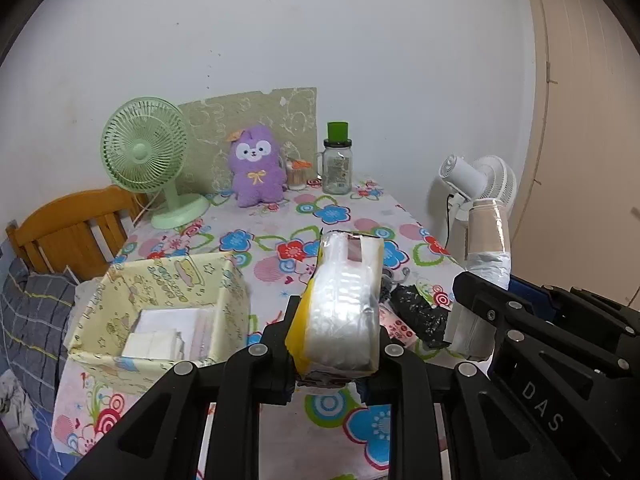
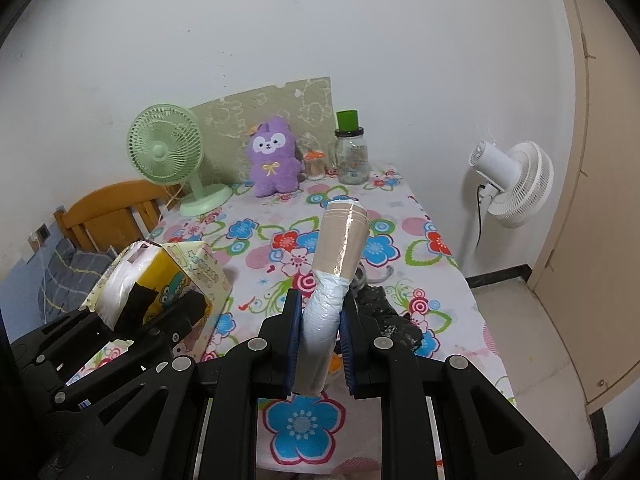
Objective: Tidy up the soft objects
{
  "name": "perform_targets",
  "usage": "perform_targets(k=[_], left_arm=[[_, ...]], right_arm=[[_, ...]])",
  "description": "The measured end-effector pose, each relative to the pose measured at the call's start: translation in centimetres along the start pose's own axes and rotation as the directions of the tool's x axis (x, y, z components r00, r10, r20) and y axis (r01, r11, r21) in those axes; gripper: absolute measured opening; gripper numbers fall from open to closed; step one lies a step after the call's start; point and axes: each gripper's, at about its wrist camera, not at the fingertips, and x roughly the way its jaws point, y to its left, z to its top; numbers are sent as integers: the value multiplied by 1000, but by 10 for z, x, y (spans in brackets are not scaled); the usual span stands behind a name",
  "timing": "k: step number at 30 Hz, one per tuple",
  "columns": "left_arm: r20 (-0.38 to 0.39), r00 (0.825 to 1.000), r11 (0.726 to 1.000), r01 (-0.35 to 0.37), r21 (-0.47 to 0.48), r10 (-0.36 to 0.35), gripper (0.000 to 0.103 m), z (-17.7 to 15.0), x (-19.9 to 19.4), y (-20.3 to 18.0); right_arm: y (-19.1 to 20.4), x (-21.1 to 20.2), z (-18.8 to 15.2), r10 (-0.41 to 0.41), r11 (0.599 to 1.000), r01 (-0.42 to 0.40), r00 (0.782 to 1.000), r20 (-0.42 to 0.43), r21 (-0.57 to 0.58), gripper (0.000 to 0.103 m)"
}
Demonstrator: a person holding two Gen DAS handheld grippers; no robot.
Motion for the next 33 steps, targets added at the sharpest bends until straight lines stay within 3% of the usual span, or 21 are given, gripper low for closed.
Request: perform_targets(k=[17,33], left_arm=[[17,1000,1000,-14,-21,14,21,5,-12,34],[-2,999,998,-43,-37,43,21,7,4,77]], right_arm=[[36,0,9,23,999,-22,1000,14,-43,21],[77,27,19,55,995,-56,998,-16,-79,21]])
